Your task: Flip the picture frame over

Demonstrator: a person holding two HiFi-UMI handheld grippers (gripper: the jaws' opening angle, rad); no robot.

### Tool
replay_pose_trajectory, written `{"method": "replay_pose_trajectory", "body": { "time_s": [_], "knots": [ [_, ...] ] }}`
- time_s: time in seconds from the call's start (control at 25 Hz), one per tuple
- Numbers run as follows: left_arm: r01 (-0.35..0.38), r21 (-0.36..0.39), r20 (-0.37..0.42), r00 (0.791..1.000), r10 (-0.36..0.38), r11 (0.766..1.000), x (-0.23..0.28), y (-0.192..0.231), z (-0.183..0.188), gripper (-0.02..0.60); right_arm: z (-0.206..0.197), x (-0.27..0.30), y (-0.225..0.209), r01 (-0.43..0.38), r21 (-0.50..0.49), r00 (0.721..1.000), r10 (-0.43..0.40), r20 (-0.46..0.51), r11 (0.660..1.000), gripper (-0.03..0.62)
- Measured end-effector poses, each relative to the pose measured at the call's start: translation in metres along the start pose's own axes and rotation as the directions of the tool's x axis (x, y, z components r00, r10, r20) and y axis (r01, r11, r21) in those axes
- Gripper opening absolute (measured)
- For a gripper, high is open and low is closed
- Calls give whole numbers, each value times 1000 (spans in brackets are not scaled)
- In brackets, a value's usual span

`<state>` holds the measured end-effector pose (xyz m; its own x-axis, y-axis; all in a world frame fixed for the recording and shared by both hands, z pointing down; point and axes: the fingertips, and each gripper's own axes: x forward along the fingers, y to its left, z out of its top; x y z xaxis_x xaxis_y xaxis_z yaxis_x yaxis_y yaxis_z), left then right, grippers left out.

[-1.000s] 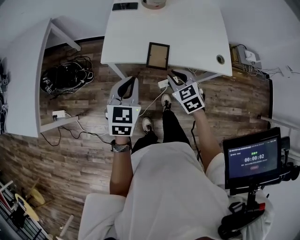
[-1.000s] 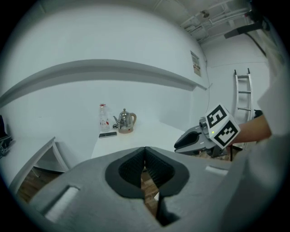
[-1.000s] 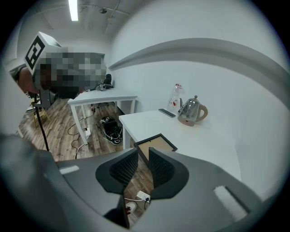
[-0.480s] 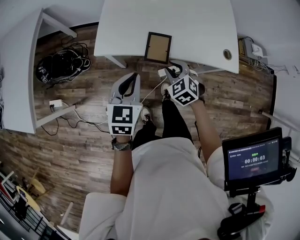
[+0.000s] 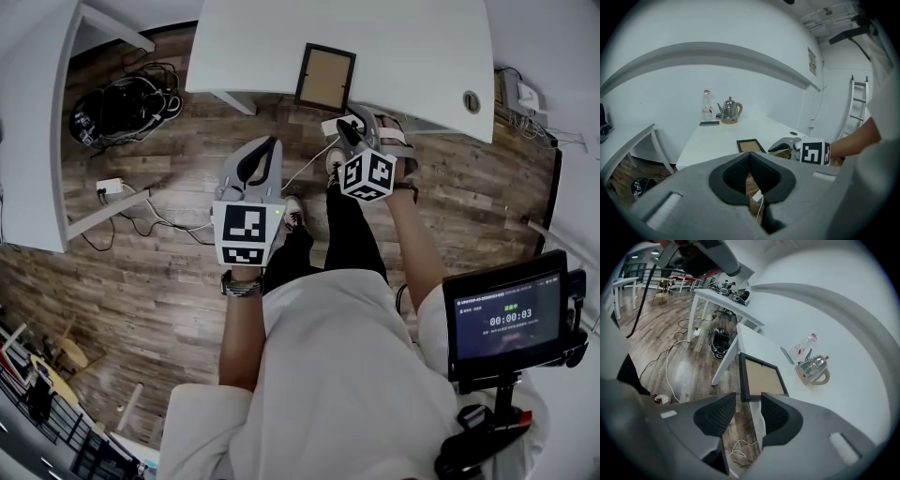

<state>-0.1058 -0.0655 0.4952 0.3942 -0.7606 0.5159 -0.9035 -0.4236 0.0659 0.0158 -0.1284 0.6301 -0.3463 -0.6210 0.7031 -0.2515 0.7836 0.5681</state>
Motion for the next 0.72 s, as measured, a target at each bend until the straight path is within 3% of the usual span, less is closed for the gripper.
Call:
{"method": "replay_pose_trajectory", "body": {
  "time_s": [0.28,0.72],
  "knots": [
    [18,2,-20,1000,-18,1000,-5,-12,-4,5,6,-4,-9,154,-213,988,-152,27,965,175],
    [57,-11,-20,998,-57,998,8,-27,1,5,11,-10,-18,244,-329,968,-248,30,912,167]
  ]
}}
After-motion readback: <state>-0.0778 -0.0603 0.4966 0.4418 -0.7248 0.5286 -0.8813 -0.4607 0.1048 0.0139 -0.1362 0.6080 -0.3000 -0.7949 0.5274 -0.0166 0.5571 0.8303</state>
